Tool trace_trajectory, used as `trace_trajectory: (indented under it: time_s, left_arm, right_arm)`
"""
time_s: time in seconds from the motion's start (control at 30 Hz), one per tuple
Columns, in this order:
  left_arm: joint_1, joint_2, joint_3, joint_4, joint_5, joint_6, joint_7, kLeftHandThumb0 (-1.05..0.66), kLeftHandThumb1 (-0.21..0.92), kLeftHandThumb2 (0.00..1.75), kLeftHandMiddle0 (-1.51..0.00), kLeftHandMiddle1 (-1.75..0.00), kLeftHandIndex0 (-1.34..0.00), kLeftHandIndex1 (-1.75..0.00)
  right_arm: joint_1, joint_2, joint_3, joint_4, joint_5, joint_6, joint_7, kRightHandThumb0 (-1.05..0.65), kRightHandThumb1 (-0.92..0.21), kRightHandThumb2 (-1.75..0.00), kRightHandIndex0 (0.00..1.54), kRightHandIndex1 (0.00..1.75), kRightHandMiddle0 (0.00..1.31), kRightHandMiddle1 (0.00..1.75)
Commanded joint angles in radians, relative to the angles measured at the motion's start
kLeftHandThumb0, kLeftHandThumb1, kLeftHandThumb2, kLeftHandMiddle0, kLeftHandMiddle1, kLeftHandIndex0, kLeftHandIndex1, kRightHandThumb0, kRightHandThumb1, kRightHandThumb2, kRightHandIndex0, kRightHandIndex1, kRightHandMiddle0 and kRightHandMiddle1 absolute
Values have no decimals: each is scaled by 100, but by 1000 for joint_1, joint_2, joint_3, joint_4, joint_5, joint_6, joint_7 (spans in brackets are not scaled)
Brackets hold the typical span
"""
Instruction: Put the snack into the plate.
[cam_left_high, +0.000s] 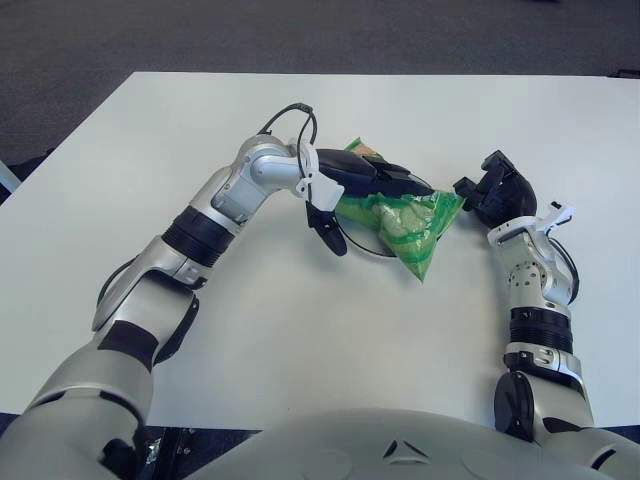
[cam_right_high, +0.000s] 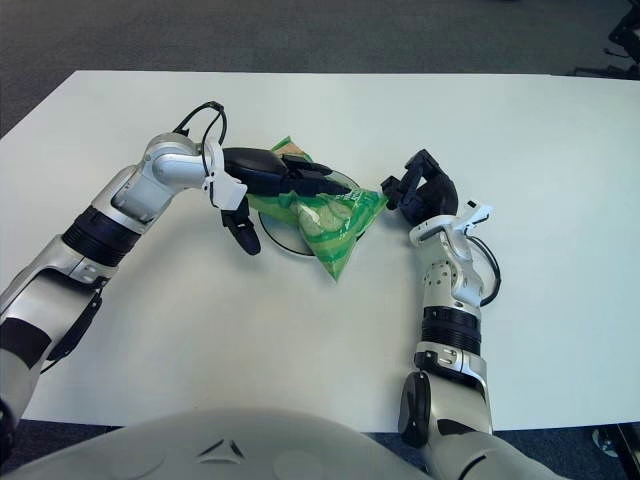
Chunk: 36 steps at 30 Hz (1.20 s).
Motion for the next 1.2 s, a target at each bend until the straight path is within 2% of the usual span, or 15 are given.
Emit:
trace_trajectory:
  time_s: [0.0, 0.17, 0.37, 0.57, 0.7, 0.97, 1.07, 1.17]
  left_arm:
    - [-14, 7, 29, 9, -46, 21, -31, -85, 44, 63, 0, 0, 0, 0]
    - [-22, 23, 57, 15, -67, 24, -49, -85, 40, 70, 0, 0, 0, 0]
    - [-33, 53, 102, 28, -84, 14, -63, -91, 43, 69, 0, 0, 0, 0]
    - [-14, 80, 142, 8, -5, -27, 25, -96, 49, 64, 0, 0, 0, 0]
    - [-1, 117, 187, -21, 27, -16, 75, -98, 53, 63, 0, 0, 0, 0]
    - [-16, 138, 213, 14, 111, -62, 177, -104, 68, 49, 0, 0, 0, 0]
    - [-14, 152, 228, 29, 130, -82, 212, -105, 71, 46, 0, 0, 0, 0]
    - [14, 173, 267, 32, 89, -67, 223, -105, 71, 45, 0, 0, 0, 0]
  right_arm:
    - [59, 15, -2, 51, -7, 59, -26, -53, -19, -148, 132, 175, 72, 175]
    - [57, 6, 3, 60, -7, 58, -4, -53, -19, -147, 133, 175, 72, 175]
    - [53, -3, 6, 73, -10, 56, 17, -53, -19, -148, 138, 175, 72, 175]
    - [51, -6, 6, 80, -11, 53, 25, -54, -18, -148, 139, 175, 73, 175]
    - [49, -10, 6, 88, -11, 51, 32, -54, -18, -149, 140, 175, 73, 175]
    - [45, -12, 6, 97, -13, 47, 38, -54, -18, -149, 140, 175, 73, 175]
    - [45, -11, 6, 98, -12, 46, 39, -54, -18, -149, 140, 175, 73, 175]
    - [45, -9, 5, 96, -12, 46, 35, -54, -18, -149, 140, 175, 73, 175]
